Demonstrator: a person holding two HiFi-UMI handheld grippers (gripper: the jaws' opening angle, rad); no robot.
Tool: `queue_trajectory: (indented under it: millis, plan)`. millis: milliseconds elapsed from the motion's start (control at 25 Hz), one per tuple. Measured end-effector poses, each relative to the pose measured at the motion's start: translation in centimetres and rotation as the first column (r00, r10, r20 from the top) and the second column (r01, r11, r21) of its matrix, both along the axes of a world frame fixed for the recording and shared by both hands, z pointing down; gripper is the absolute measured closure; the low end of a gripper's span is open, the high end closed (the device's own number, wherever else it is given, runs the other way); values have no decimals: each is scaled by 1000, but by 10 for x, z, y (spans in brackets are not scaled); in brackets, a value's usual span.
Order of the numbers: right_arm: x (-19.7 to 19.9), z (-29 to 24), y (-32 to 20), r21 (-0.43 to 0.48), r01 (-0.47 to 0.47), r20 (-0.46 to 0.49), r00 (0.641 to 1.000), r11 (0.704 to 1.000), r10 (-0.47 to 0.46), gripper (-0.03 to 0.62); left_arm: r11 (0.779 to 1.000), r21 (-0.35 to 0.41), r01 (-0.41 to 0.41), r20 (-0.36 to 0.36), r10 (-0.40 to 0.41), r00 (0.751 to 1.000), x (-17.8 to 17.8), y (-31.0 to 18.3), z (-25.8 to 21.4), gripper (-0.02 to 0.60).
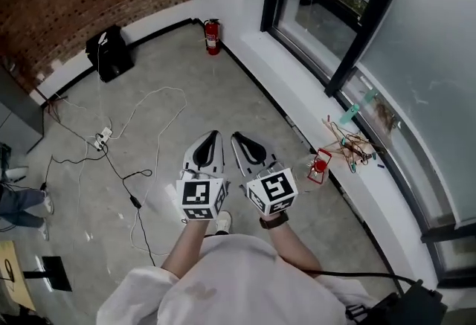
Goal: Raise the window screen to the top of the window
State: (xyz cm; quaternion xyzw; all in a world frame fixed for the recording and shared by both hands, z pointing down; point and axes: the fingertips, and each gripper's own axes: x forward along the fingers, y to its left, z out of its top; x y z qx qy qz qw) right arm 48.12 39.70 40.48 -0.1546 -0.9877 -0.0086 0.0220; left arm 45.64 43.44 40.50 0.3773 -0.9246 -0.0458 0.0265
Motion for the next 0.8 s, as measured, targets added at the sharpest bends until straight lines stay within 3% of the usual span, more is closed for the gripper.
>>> queue_trajectory:
  millis: [280, 480, 600, 800]
  plan:
    - [-82, 13, 43, 9, 104, -34, 994, 995, -104, 574, 989, 0, 149, 19, -149, 989, -80, 61, 5, 581]
    - [-118, 21, 65, 6, 168, -54, 984, 986, -167, 574, 968, -1, 250, -26, -250, 968, -119, 99, 18, 581]
    - [-134, 30, 59, -5, 189, -79, 979, 982, -189, 574, 958, -8, 286, -63, -286, 956, -136, 100, 29, 581]
    - [-179, 34, 21, -26, 228, -74, 971, 973, -229, 574, 941, -16, 338, -61, -338, 939, -167, 67, 36, 581]
